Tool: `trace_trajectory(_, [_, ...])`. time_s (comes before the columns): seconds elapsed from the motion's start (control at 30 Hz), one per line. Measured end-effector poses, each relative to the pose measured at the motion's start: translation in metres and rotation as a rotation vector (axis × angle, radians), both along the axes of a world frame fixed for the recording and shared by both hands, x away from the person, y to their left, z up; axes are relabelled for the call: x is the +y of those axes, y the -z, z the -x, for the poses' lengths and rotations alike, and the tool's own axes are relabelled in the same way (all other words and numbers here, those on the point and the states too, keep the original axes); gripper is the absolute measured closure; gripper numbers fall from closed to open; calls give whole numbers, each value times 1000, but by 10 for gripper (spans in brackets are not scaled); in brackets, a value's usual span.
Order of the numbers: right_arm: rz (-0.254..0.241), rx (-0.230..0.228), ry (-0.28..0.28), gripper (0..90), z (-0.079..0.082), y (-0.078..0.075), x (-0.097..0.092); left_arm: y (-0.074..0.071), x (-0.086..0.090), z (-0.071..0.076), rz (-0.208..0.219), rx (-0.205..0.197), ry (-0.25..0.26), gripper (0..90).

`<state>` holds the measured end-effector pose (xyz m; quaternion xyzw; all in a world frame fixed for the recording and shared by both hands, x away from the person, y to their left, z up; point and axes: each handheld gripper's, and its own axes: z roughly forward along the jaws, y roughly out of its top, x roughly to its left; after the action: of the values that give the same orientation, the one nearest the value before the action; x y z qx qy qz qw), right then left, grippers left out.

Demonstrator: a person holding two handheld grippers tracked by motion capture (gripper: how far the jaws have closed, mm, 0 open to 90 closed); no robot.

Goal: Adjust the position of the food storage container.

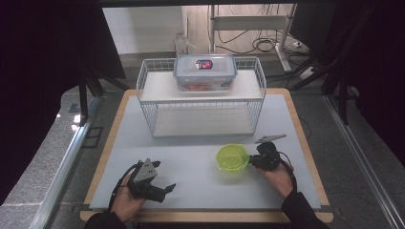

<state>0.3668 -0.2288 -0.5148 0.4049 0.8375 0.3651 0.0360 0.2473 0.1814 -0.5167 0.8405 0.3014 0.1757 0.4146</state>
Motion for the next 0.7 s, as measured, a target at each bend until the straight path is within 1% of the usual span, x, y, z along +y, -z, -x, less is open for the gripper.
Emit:
trace_trajectory(0.03, [0,0,0,900,0,0,0,0,0,0,0,0,0,49])
trace_trajectory(0.2, [0,0,-26,900,1,1,14,0,0,0,2,2,0,49])
trace_trajectory(0.7, [4,-24,-106,900,3,6,54,1,0,2,-10,9,1,51])
